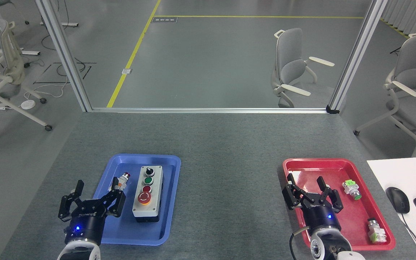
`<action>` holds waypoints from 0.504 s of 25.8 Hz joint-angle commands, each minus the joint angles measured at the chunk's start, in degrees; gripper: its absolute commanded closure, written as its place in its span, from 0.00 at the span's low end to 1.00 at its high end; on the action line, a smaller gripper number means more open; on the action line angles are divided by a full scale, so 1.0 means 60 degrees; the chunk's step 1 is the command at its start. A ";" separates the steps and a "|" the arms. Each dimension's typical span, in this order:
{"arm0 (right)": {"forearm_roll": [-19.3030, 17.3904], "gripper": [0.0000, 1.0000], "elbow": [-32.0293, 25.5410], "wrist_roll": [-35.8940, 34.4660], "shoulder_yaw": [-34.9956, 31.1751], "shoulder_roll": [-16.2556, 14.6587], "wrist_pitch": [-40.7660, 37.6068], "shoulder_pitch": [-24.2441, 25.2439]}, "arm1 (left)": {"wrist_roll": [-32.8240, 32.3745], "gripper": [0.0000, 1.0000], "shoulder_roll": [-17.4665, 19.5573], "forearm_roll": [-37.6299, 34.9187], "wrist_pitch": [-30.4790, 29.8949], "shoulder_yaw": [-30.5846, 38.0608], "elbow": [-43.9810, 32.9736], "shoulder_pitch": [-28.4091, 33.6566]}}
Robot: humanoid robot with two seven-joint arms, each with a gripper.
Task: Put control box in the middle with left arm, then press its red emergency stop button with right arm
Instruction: 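Move the left gripper toward the gray control box on the blue tray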
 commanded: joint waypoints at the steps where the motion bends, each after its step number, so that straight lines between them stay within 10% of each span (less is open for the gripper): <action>1: 0.0000 0.01 0.0000 -0.0002 -0.0001 0.0006 0.0001 0.0000 | 0.0010 0.01 -0.0004 0.0044 -0.0016 0.0001 -0.0017 0.0001; 13: 0.0000 0.01 0.0000 -0.0002 -0.0001 -0.0008 0.0001 -0.0014 | 0.0142 0.01 0.0084 0.0029 -0.0221 -0.0014 -0.0061 0.0045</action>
